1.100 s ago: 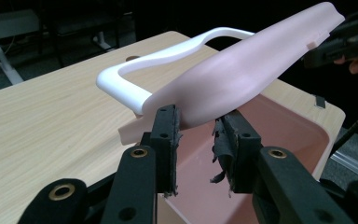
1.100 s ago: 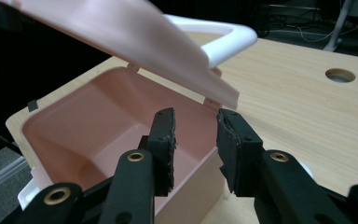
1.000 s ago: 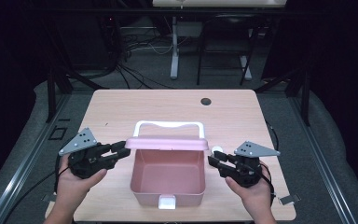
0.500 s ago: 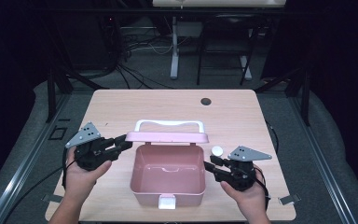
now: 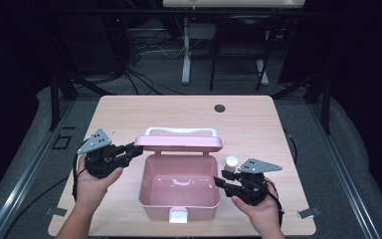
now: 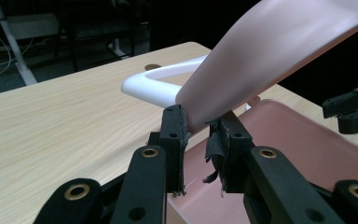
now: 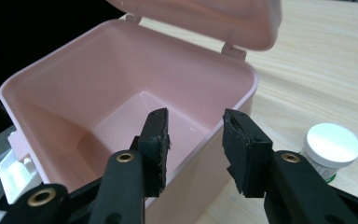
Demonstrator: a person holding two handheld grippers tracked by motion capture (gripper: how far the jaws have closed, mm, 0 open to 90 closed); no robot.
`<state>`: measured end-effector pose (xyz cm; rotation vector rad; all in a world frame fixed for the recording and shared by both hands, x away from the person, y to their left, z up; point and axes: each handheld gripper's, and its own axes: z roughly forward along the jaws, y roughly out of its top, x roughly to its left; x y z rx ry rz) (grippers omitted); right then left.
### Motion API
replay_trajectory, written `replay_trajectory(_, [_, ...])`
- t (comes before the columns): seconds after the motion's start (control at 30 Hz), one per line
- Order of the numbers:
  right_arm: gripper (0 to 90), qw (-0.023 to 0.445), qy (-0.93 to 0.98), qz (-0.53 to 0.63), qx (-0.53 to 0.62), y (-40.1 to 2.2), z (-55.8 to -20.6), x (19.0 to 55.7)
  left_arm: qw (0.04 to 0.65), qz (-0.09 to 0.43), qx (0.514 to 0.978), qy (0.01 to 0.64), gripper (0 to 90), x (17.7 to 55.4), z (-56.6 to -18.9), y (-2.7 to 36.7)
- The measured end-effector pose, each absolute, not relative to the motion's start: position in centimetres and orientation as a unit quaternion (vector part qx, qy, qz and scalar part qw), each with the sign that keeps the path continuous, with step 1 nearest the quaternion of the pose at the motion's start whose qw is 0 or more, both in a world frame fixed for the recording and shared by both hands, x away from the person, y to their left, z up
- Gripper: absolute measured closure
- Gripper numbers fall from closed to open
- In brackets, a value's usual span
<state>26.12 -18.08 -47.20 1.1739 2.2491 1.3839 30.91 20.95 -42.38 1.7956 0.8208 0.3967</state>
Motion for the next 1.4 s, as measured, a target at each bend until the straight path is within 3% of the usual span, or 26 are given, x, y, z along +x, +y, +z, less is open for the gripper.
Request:
replay_trajectory(0.27, [57.6, 0.121, 0.782, 0.457, 0.405, -17.3, -48.2, 26.1, 0.532, 0.170, 0.753, 0.348, 75.6, 31.4, -42.7, 20.7])
replay_trajectory(0.4, [55.7, 0.142, 0.791, 0.443, 0.399, -16.9, -48.5, 25.9, 0.531, 0.174, 0.752, 0.350, 76.0, 31.7, -42.9, 20.7])
replay_trajectory(0.67, [55.0, 0.124, 0.784, 0.456, 0.404, -17.2, -48.9, 25.6, 0.533, 0.168, 0.748, 0.358, 76.7, 32.3, -43.7, 20.6])
replay_trajectory(1.4, [53.4, 0.129, 0.776, 0.463, 0.410, -17.0, -49.4, 25.1, 0.541, 0.183, 0.727, 0.380, 81.2, 33.5, -44.8, 20.3])
